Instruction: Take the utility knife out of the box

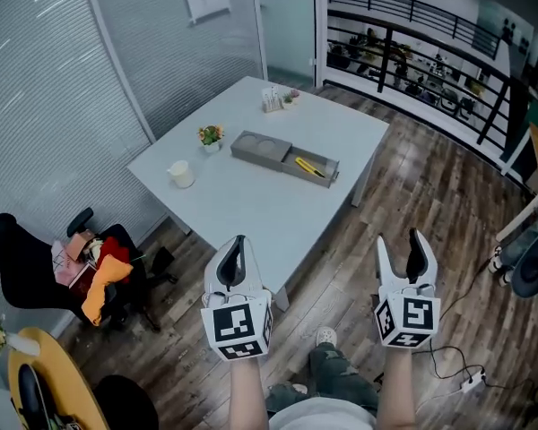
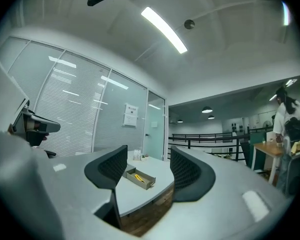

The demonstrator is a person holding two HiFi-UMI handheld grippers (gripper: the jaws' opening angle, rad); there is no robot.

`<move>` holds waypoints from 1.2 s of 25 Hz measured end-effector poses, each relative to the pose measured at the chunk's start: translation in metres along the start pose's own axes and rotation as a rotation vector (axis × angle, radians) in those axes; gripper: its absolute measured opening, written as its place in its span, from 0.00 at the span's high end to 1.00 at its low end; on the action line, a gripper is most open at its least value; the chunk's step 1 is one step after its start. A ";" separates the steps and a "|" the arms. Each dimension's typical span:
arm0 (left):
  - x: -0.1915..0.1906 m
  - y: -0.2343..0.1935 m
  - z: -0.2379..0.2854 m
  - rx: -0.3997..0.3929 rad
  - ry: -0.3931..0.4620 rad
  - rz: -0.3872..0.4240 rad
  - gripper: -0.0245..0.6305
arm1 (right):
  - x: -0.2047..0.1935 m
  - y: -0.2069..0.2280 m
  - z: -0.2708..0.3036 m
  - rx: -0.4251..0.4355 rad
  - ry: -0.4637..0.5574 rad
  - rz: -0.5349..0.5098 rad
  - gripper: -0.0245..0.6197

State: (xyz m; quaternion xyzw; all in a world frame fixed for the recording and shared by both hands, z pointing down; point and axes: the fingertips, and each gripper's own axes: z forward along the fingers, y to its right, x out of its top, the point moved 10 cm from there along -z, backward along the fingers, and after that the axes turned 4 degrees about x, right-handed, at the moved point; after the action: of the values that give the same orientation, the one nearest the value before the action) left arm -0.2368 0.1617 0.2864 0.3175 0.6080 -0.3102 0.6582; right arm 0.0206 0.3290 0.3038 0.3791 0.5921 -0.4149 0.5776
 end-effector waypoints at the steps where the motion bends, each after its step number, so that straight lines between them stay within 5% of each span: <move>1: 0.003 0.004 0.010 0.007 0.001 0.000 0.96 | 0.002 0.007 0.012 0.010 0.002 -0.001 0.53; 15: 0.016 0.053 0.117 0.126 0.001 0.014 0.96 | -0.001 0.088 0.141 0.132 0.011 0.002 0.53; 30: 0.002 0.049 0.181 0.160 -0.037 0.011 0.96 | -0.022 0.102 0.208 0.166 -0.033 0.004 0.54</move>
State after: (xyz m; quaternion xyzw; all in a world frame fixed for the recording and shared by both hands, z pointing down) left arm -0.0889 0.0474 0.2967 0.3668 0.5671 -0.3599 0.6436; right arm 0.1928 0.1740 0.3226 0.4203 0.5452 -0.4676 0.5545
